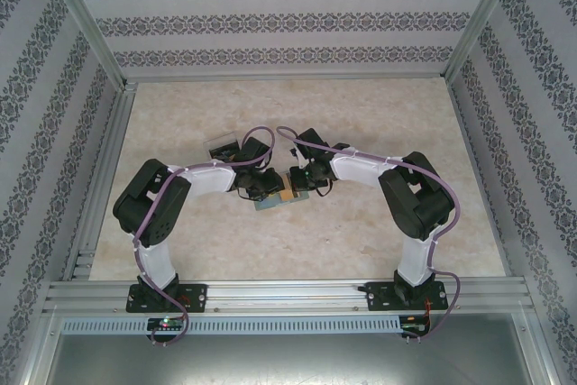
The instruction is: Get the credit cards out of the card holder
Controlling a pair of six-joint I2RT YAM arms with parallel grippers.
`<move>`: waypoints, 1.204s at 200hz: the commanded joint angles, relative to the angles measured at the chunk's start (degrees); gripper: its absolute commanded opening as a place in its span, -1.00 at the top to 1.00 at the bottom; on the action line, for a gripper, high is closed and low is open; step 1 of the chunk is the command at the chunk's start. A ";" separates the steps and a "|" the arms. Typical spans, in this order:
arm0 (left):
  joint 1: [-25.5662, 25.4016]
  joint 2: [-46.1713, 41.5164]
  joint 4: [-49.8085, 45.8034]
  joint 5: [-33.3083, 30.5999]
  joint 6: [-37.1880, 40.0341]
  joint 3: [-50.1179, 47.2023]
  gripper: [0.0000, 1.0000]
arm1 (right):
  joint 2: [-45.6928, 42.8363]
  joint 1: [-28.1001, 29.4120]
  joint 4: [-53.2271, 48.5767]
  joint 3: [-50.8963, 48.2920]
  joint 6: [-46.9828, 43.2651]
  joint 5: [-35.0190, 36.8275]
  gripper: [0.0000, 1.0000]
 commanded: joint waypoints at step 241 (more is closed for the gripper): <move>2.46 -7.64 7.97 1.46 -4.80 -8.53 1.00 | 1.84 -2.32 1.94 -3.08 1.40 -4.28 0.90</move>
